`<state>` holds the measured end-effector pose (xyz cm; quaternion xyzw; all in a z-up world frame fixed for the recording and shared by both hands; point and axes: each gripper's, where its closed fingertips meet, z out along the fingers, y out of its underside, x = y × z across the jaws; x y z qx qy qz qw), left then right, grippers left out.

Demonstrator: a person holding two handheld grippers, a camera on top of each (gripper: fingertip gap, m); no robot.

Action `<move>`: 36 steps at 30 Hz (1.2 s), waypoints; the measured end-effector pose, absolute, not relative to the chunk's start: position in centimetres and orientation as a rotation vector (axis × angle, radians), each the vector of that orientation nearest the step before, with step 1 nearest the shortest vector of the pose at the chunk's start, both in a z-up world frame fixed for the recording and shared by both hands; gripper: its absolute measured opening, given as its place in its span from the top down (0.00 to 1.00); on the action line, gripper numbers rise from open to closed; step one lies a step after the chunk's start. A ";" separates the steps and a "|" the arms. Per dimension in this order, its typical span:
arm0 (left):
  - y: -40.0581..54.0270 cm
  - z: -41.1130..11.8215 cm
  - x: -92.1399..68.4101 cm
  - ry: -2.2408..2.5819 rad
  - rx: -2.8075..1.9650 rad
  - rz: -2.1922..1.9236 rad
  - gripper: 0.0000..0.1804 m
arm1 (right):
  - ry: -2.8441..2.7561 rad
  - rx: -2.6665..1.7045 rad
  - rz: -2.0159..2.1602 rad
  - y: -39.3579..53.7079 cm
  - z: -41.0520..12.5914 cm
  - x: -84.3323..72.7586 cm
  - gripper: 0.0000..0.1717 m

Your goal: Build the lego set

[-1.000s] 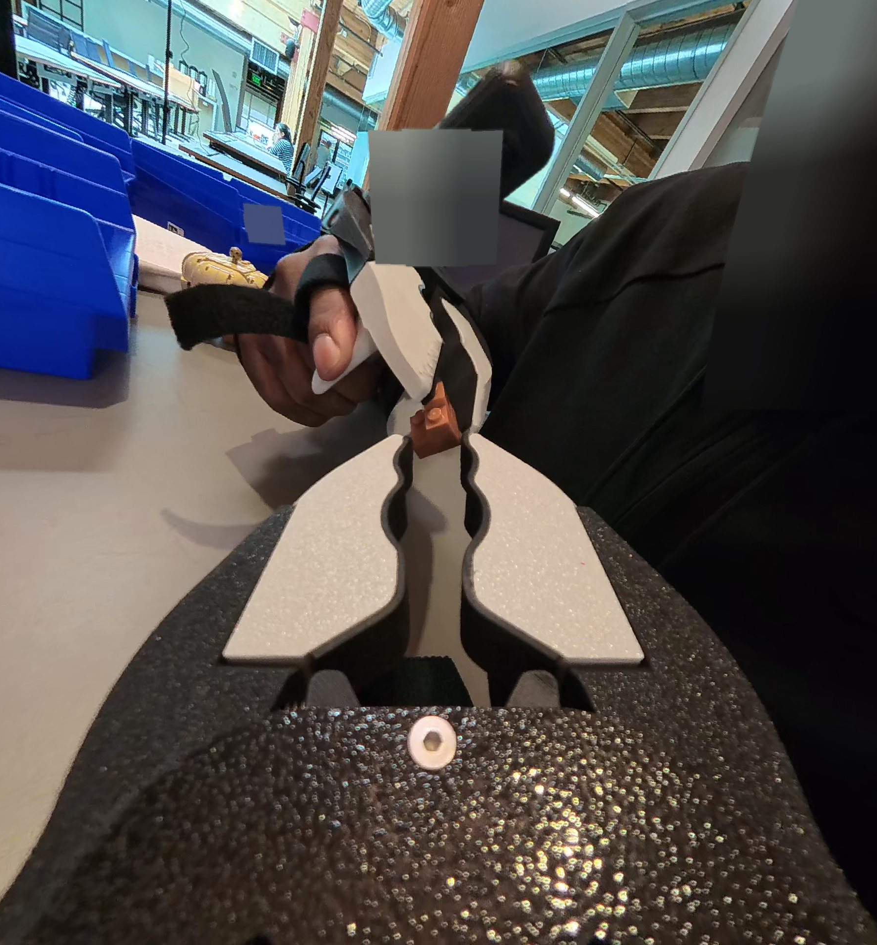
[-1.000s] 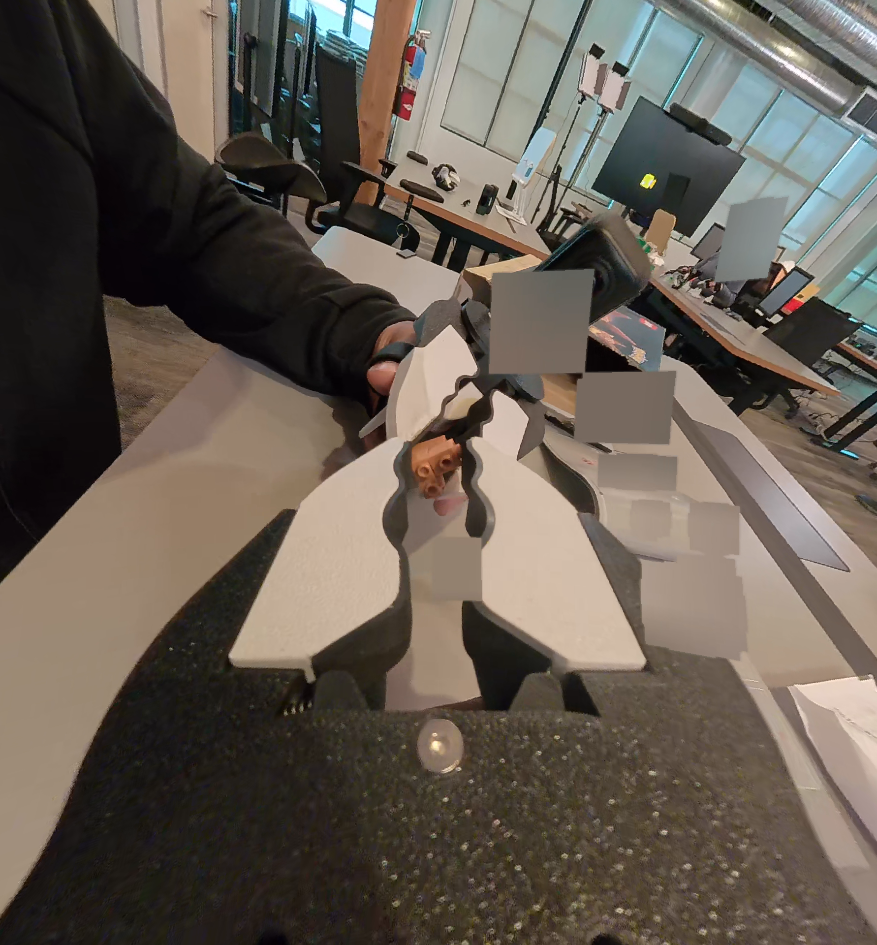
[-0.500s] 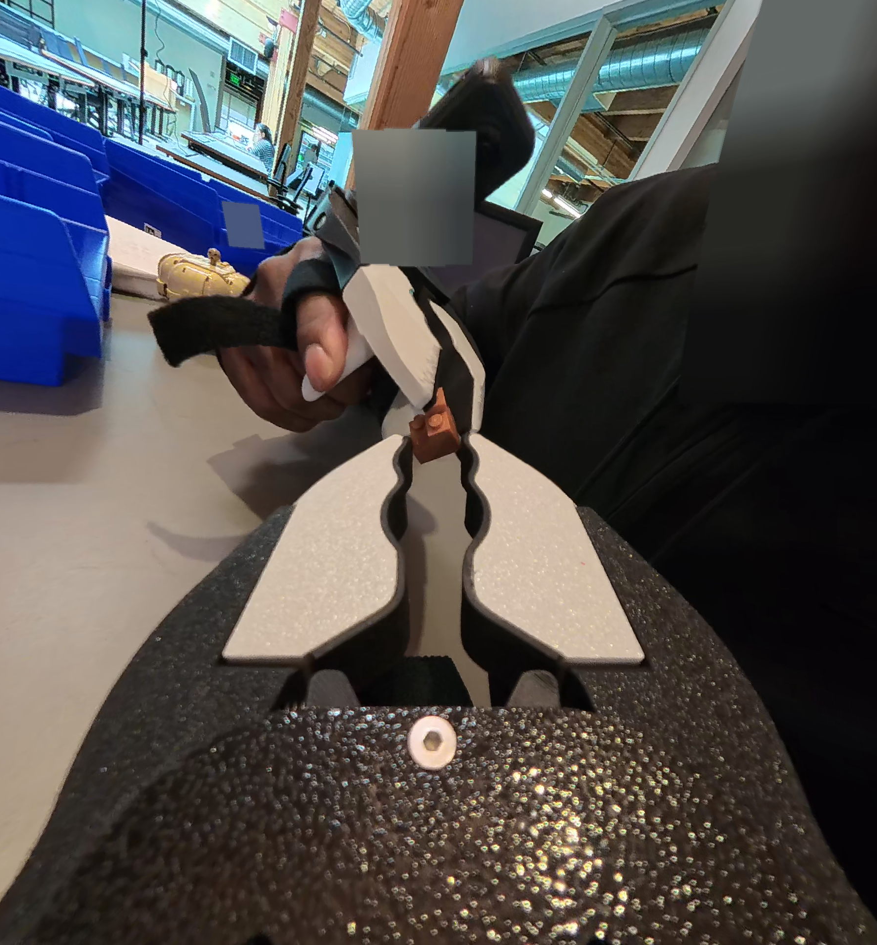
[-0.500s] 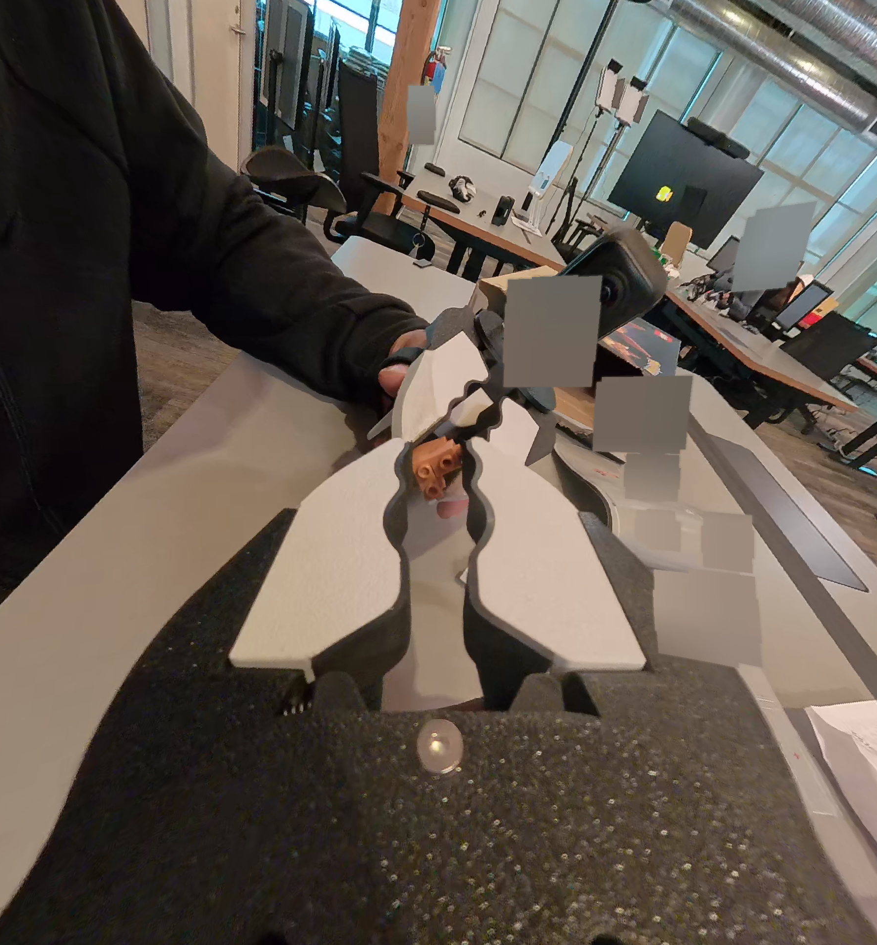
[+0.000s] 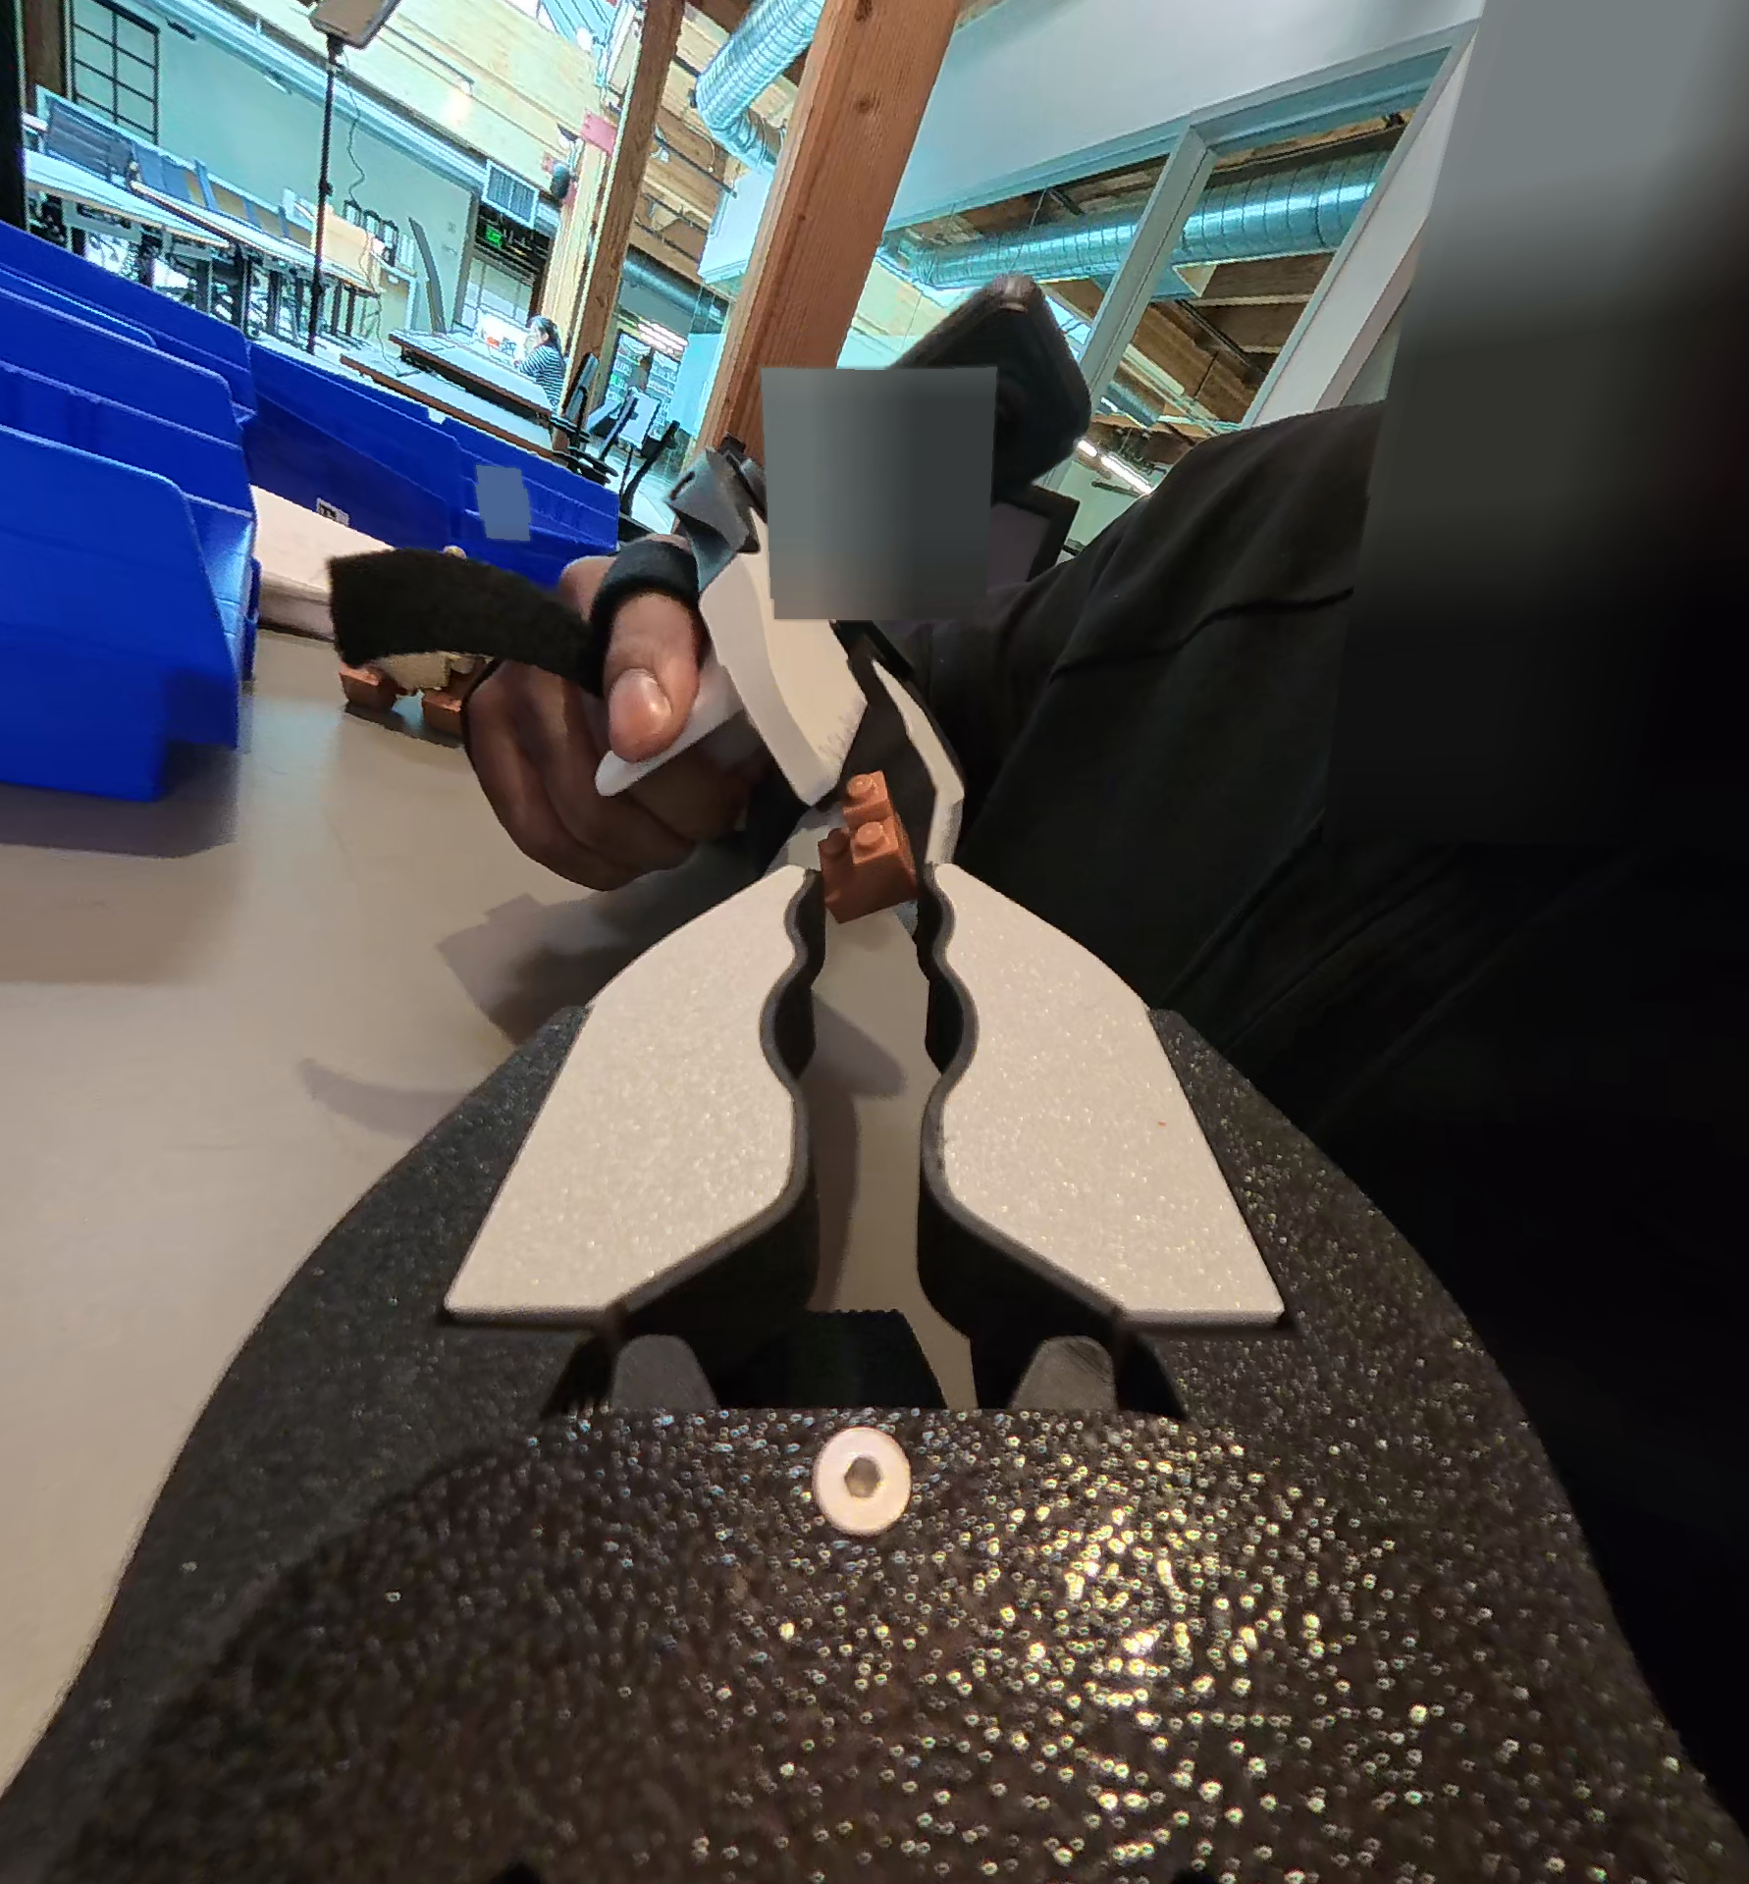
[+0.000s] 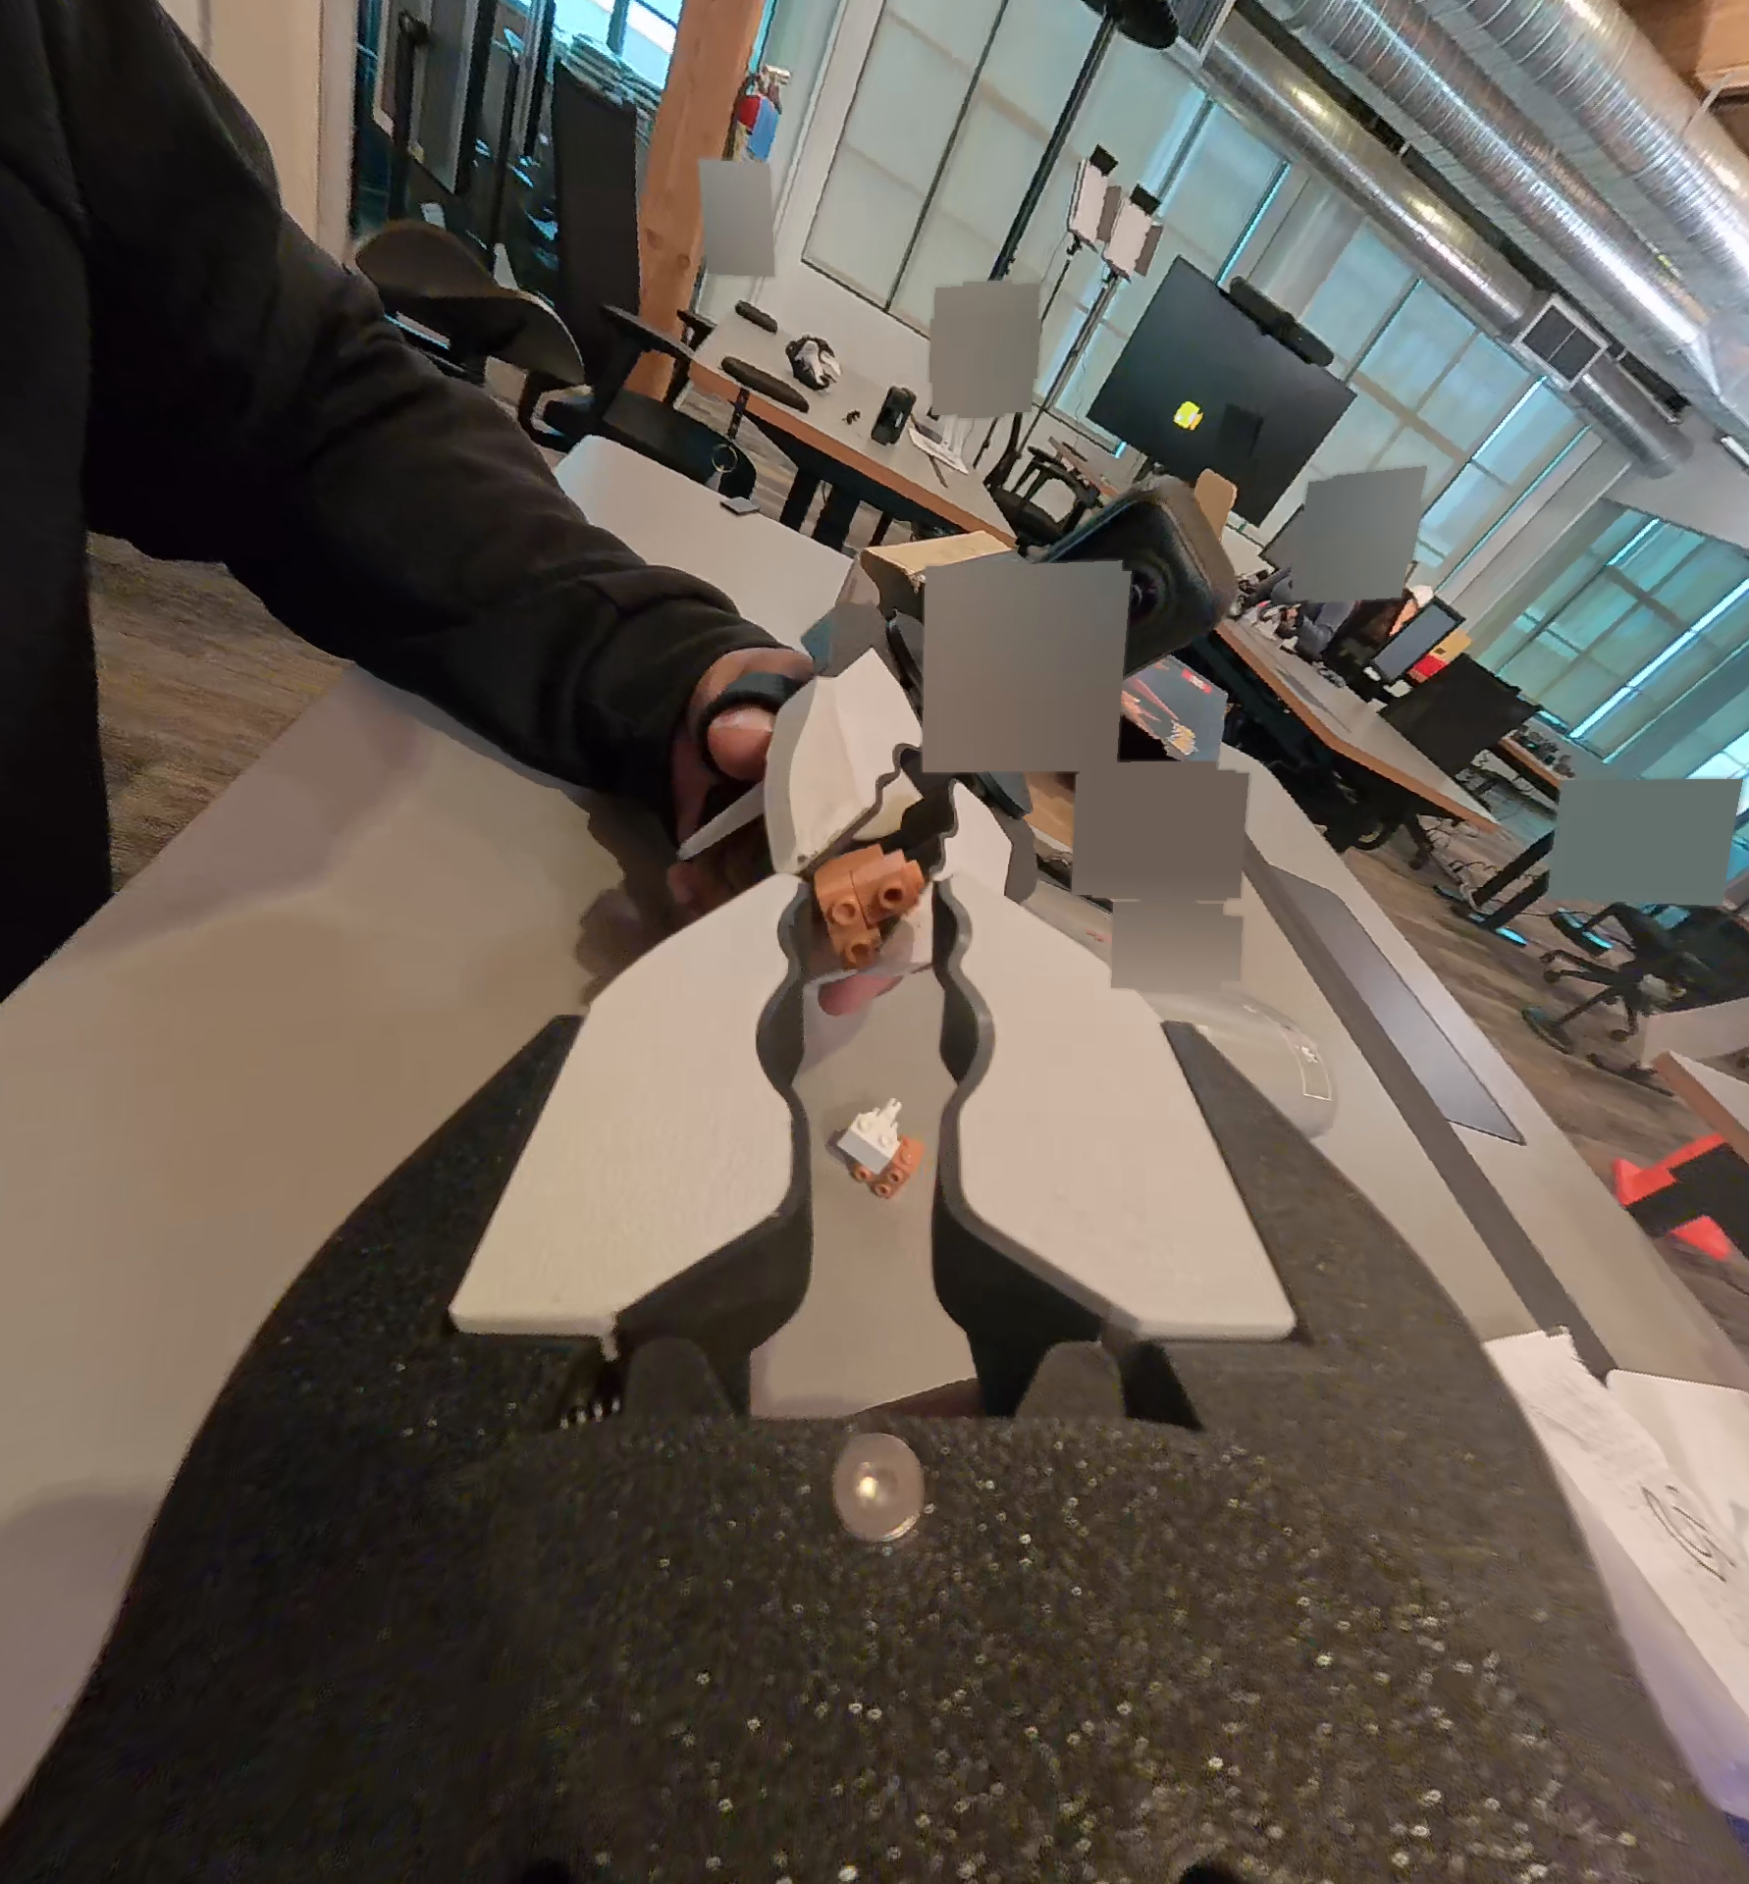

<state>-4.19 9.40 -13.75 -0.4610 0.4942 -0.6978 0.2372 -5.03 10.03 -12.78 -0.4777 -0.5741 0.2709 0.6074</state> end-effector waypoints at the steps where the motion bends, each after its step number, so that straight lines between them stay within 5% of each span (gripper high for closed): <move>1: 9.4 -13.6 -4.2 1.350 -1.260 -1.925 0.91 | -1.331 -1.099 0.600 10.1 -12.9 -5.0 0.87; 36: 9.3 -14.1 -3.8 1.349 -1.322 -1.938 0.91 | -1.364 -1.104 0.508 10.6 -13.6 -4.9 0.90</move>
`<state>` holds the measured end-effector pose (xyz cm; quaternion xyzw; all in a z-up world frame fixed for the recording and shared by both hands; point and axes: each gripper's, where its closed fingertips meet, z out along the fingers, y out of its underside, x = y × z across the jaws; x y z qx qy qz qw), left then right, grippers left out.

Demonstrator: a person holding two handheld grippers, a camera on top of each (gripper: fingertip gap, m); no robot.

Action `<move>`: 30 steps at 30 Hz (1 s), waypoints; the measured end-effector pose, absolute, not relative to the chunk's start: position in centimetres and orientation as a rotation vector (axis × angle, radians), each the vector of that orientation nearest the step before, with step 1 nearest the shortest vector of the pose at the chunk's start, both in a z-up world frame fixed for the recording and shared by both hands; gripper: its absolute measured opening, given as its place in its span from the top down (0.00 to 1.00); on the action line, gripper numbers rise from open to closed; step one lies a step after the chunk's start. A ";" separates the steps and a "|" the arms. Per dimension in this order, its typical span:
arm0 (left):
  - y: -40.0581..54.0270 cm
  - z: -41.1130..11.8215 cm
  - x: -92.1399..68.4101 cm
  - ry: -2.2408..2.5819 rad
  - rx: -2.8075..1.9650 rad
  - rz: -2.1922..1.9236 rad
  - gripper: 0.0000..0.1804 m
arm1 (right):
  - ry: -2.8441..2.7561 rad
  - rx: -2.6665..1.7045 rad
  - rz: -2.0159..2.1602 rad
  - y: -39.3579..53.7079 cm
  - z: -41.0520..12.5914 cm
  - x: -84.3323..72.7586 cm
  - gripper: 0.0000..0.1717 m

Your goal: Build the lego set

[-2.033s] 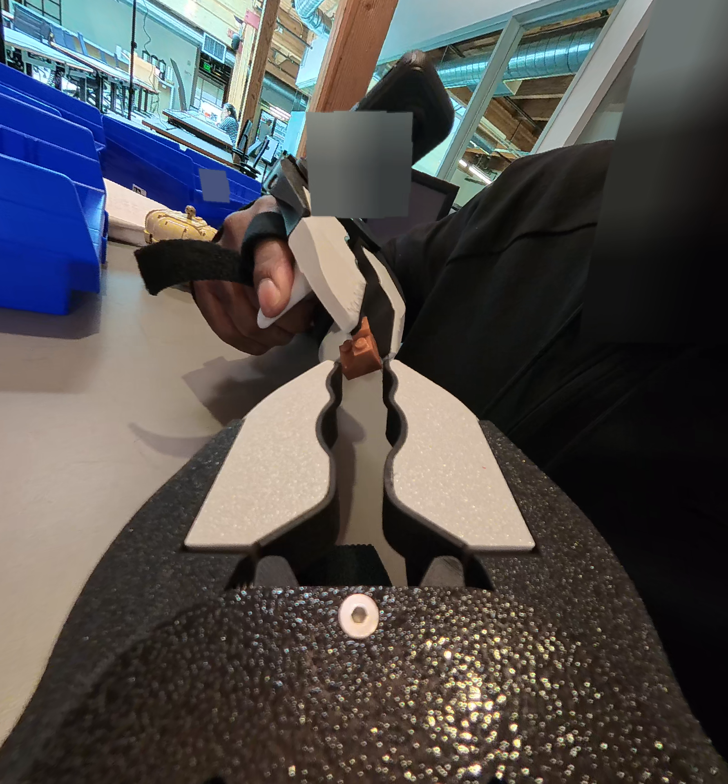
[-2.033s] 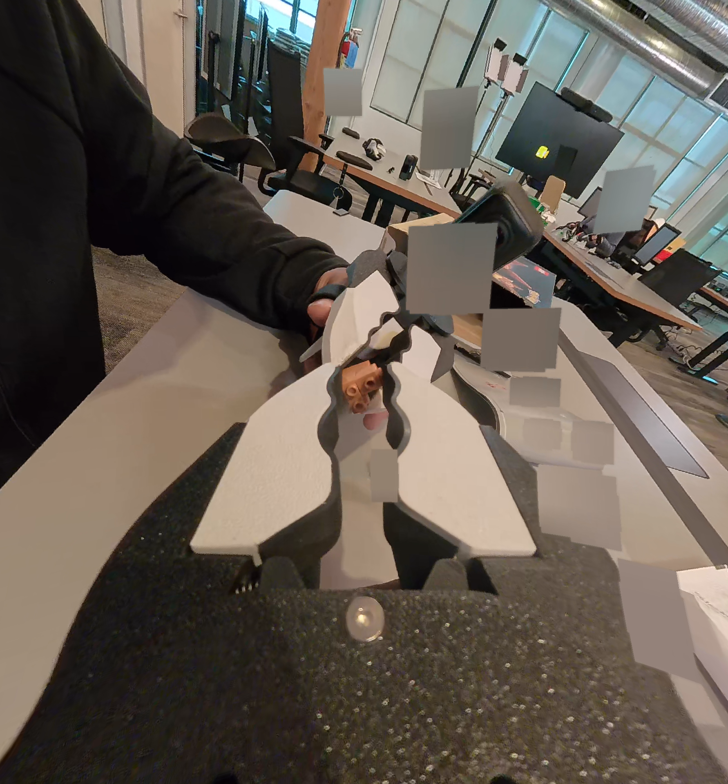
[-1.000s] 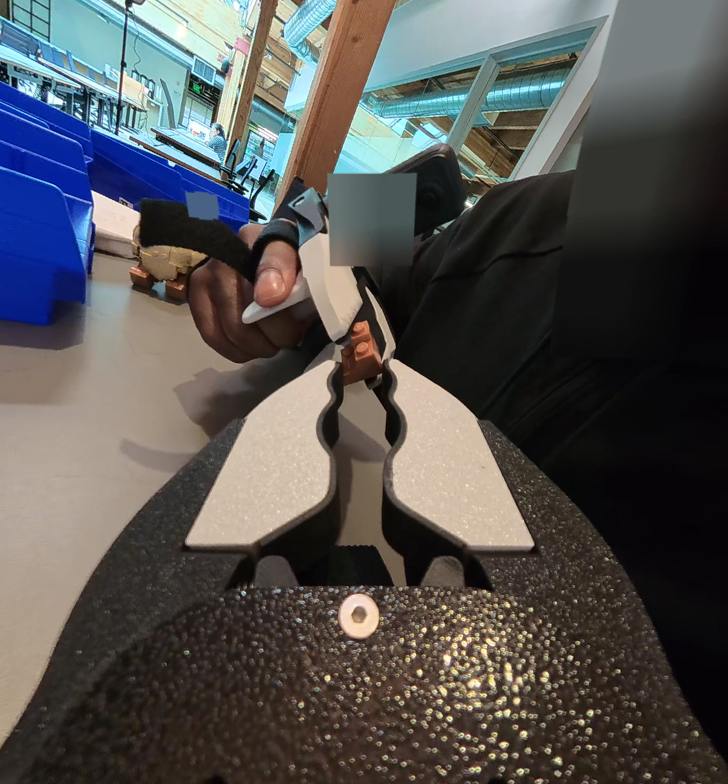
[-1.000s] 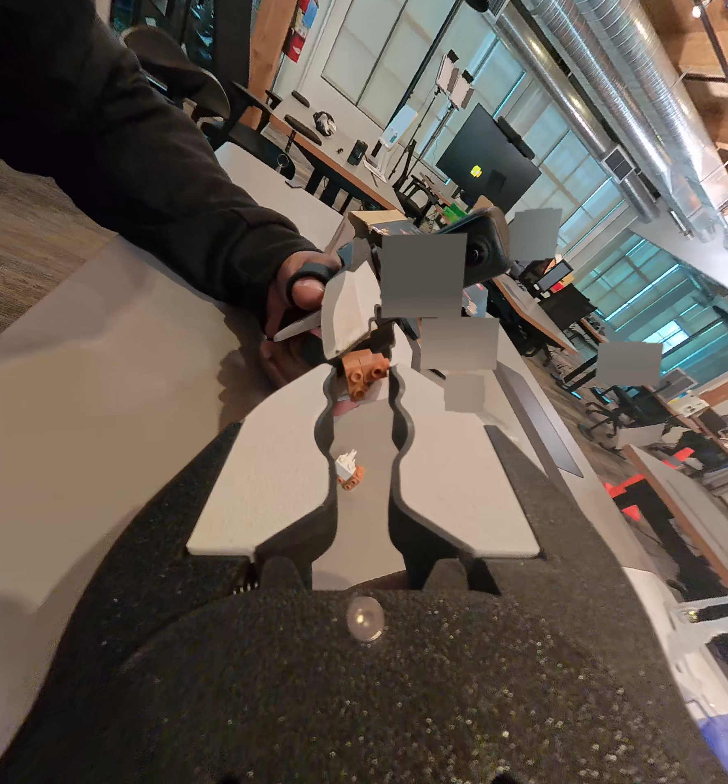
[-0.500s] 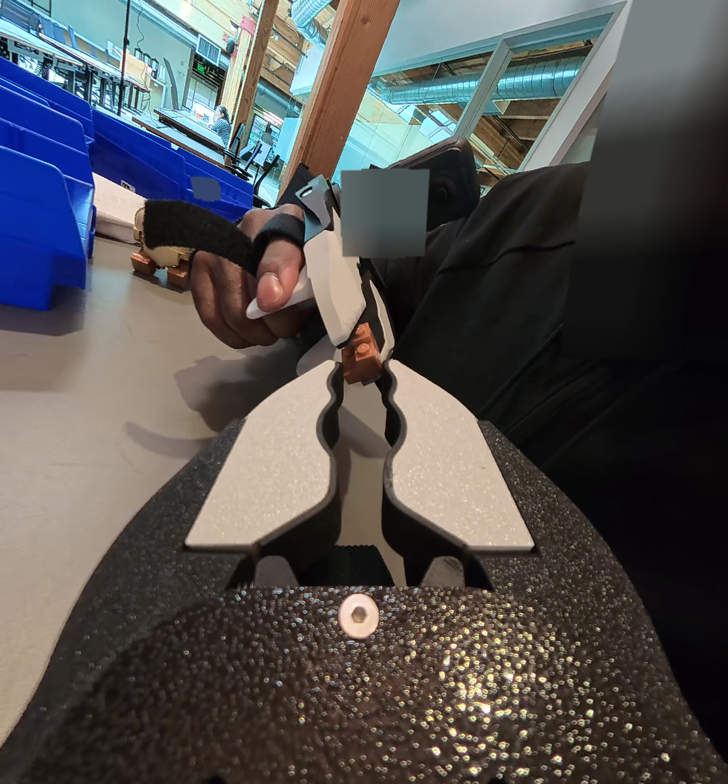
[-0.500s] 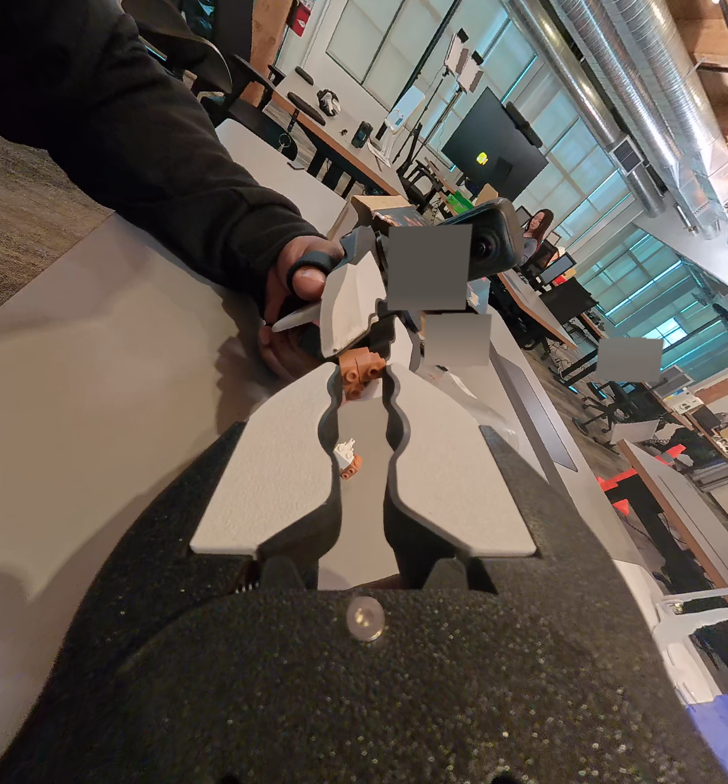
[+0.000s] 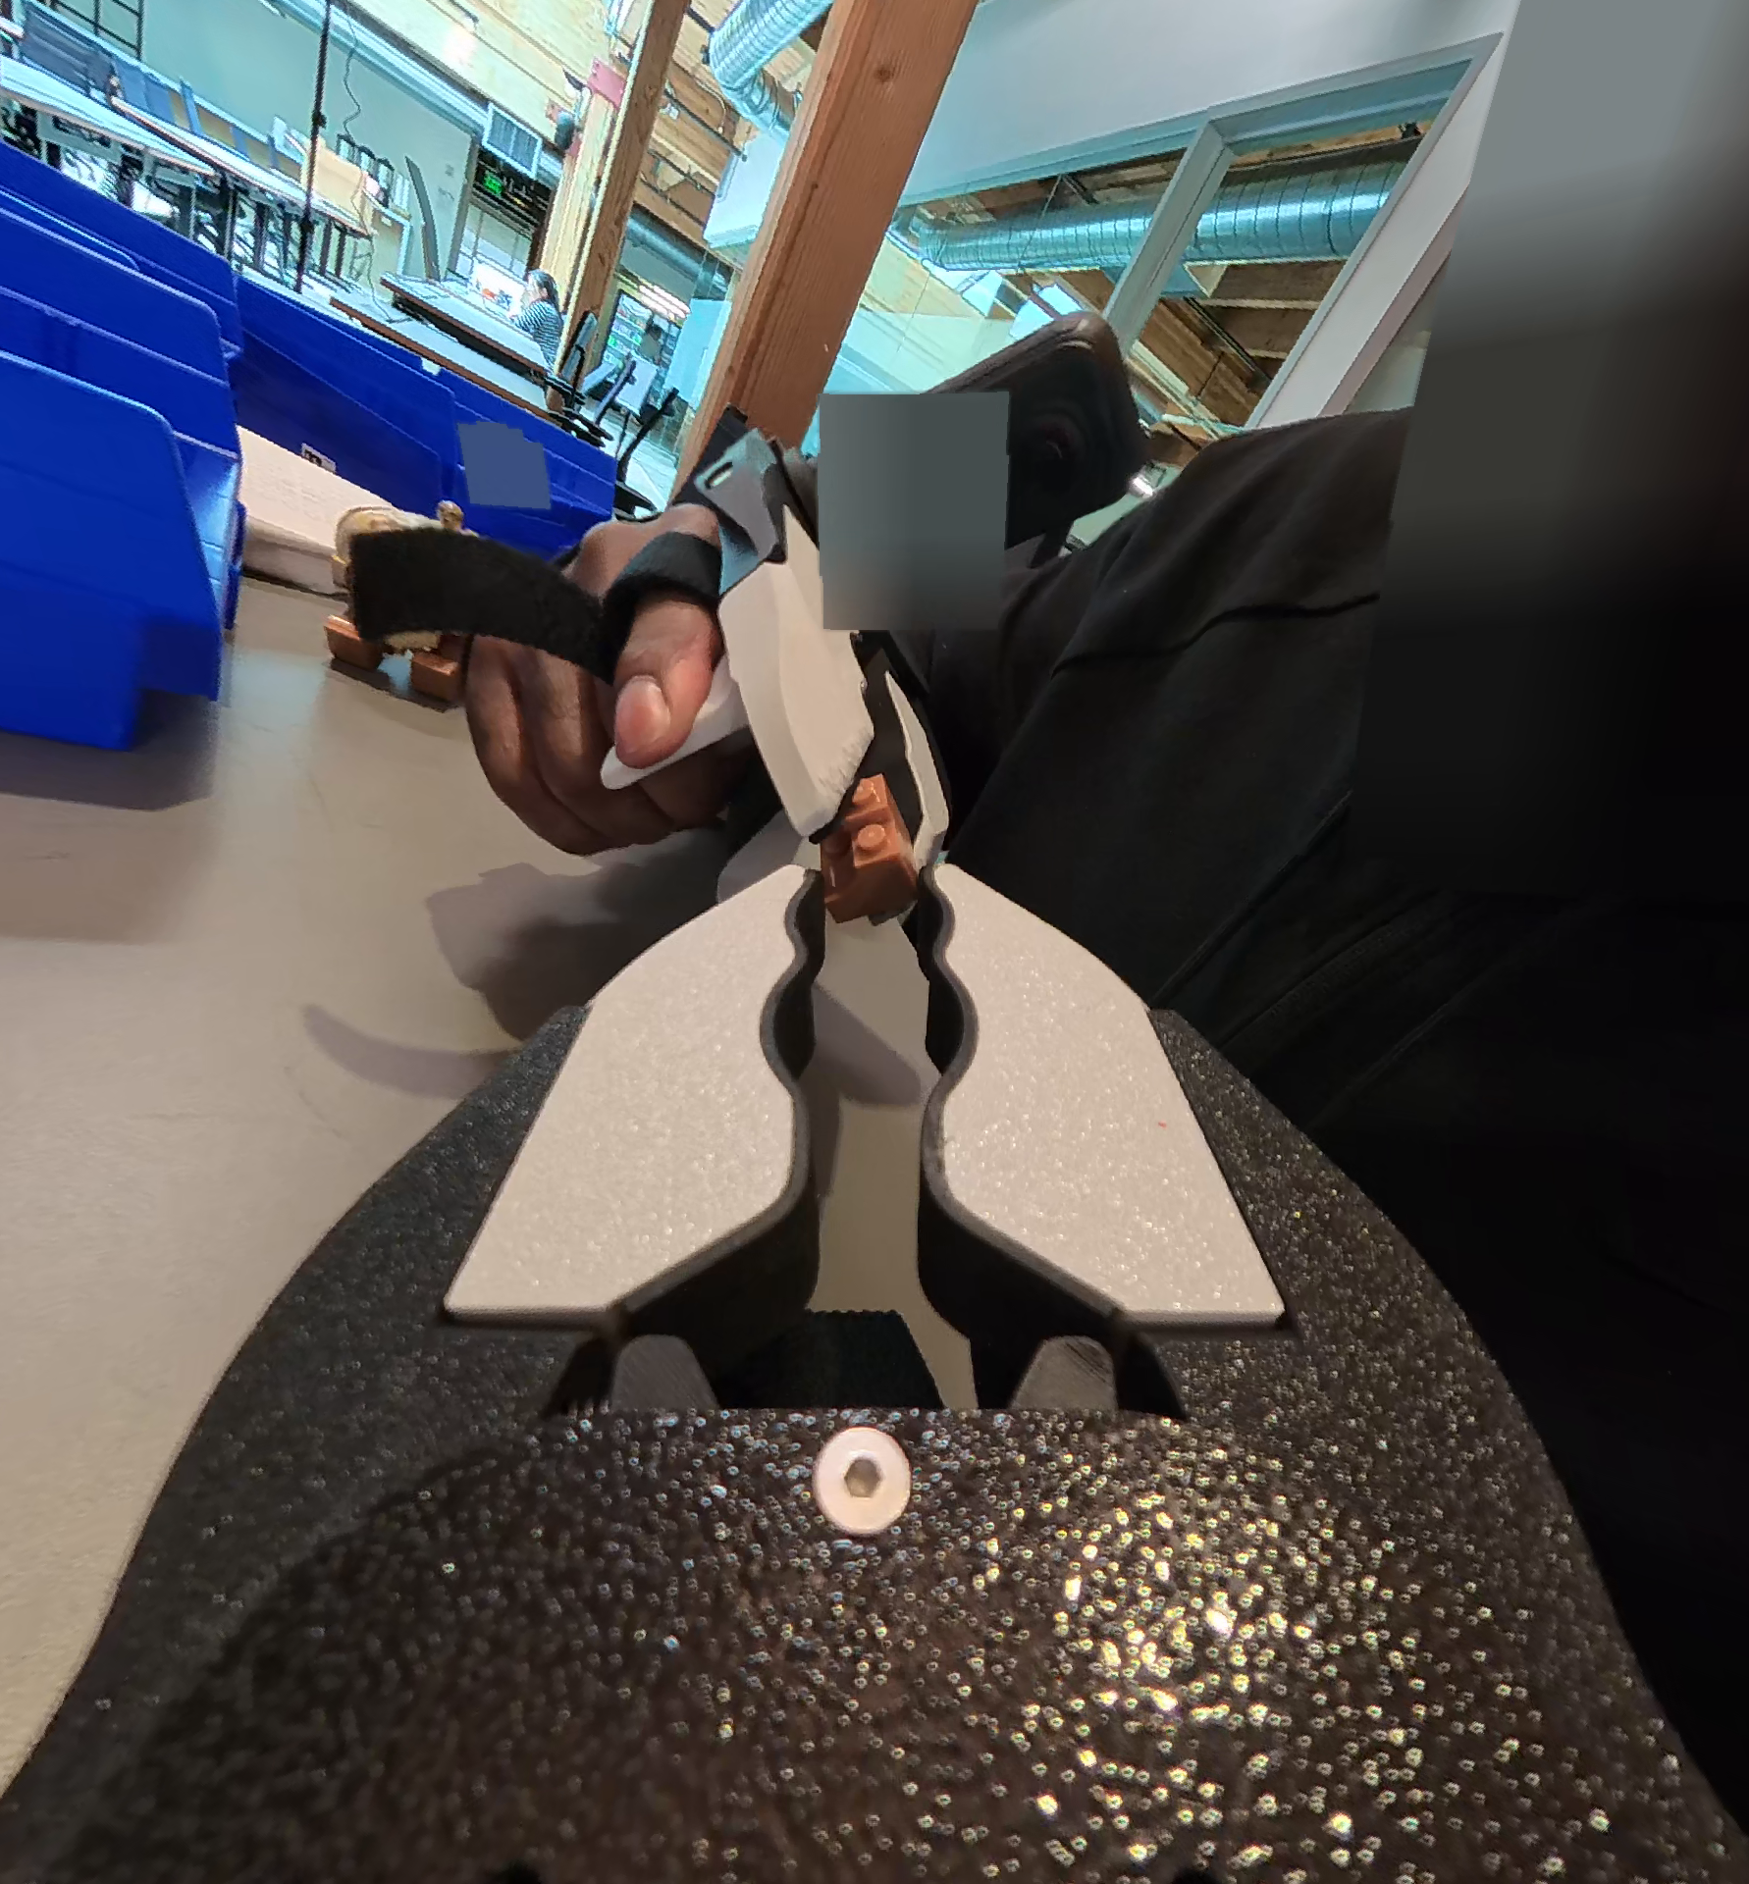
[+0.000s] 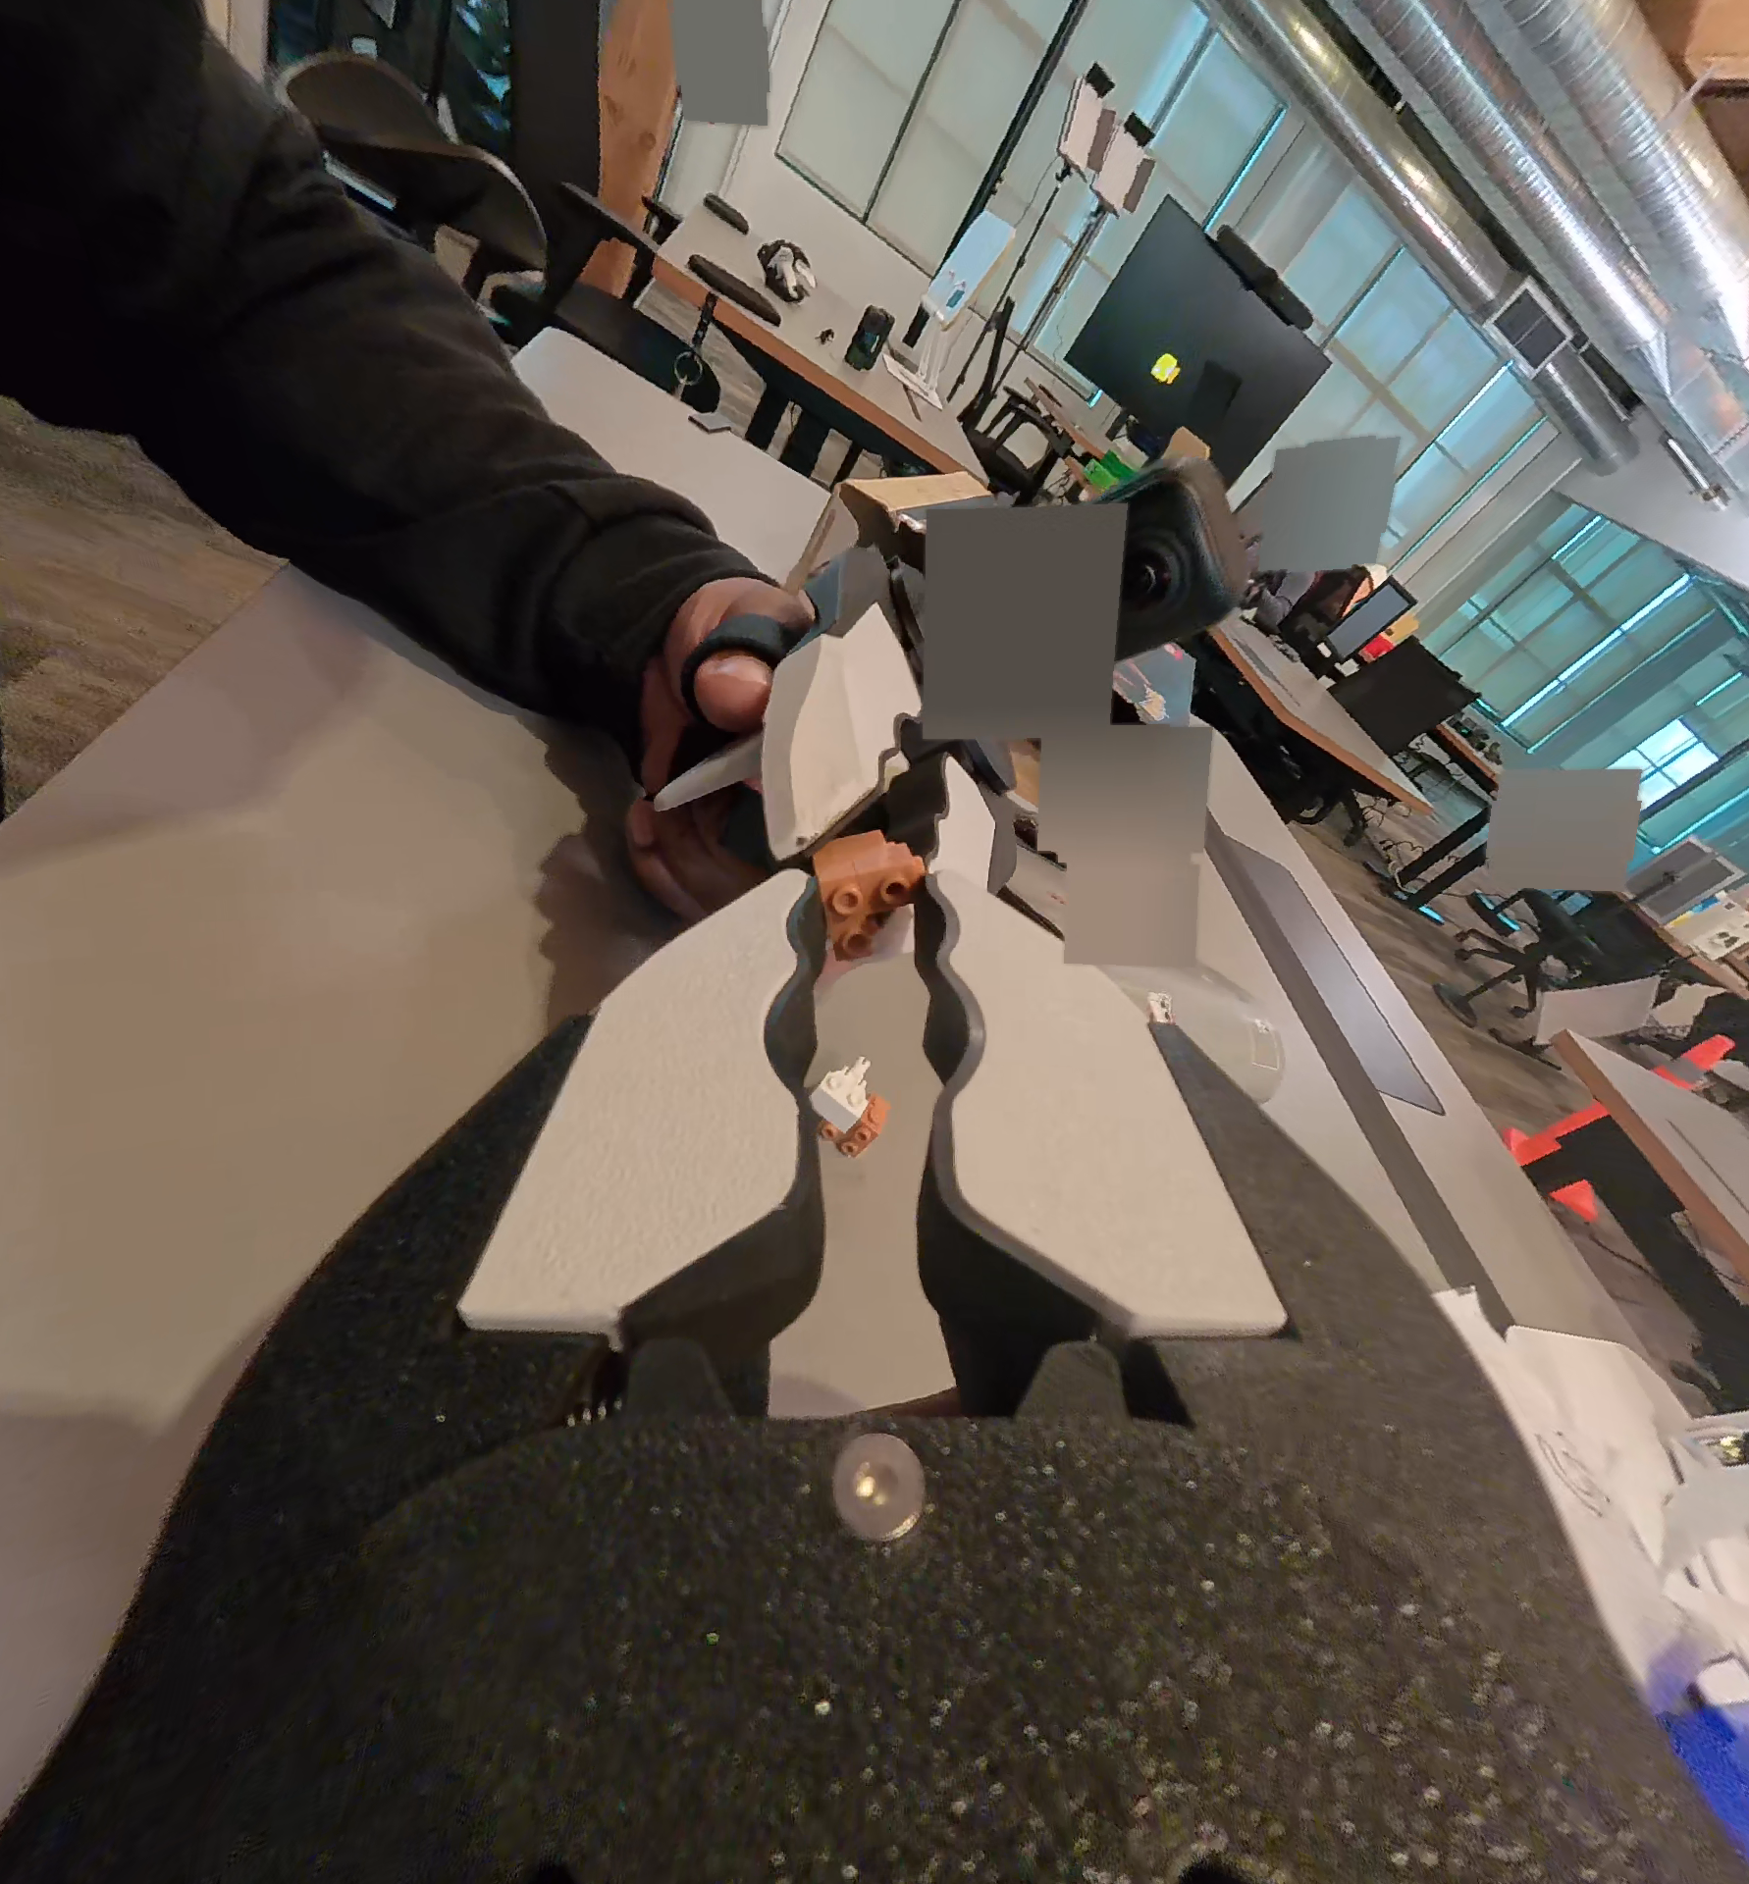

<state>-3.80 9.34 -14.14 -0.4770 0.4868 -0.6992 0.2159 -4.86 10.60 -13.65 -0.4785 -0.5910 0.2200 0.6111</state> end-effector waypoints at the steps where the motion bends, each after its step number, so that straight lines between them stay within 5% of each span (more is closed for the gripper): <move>1: 9.5 -14.1 -3.8 1.338 -1.325 -1.933 0.91 | -1.354 -1.112 0.522 10.7 -13.6 -4.8 0.90; 15: 11.9 -13.5 -4.1 1.435 -1.031 -1.114 0.90 | -1.139 -1.298 0.887 12.0 -13.5 -3.9 0.90; 30: 11.0 -14.1 -3.8 1.464 -1.007 -1.142 0.92 | -1.172 -1.290 0.866 11.5 -13.9 -4.3 0.89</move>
